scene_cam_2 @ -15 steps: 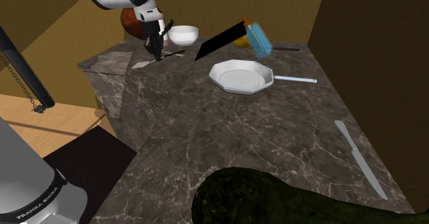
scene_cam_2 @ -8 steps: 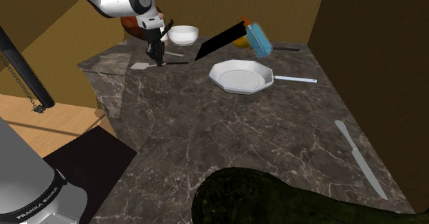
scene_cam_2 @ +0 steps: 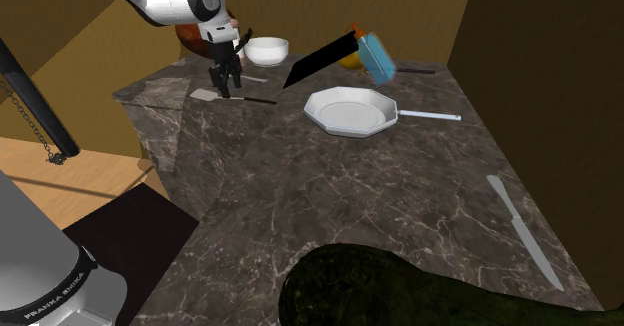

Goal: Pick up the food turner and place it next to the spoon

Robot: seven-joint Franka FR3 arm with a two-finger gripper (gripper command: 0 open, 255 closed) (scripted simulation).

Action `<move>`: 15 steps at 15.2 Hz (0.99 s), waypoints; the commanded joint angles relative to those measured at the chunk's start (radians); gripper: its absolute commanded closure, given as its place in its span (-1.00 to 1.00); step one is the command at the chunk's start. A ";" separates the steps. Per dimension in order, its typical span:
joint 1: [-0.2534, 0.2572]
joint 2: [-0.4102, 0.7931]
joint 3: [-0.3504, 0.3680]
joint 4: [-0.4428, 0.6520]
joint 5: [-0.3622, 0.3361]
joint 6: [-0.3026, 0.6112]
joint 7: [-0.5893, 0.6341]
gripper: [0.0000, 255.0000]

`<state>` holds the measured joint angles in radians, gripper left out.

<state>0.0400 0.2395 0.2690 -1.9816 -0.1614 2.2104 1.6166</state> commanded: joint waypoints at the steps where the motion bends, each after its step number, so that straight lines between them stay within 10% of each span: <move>1: 0.000 0.000 0.000 0.000 0.000 0.000 0.000 -1.00; 15: -0.001 -0.058 0.009 0.057 0.027 -0.112 -0.018 -1.00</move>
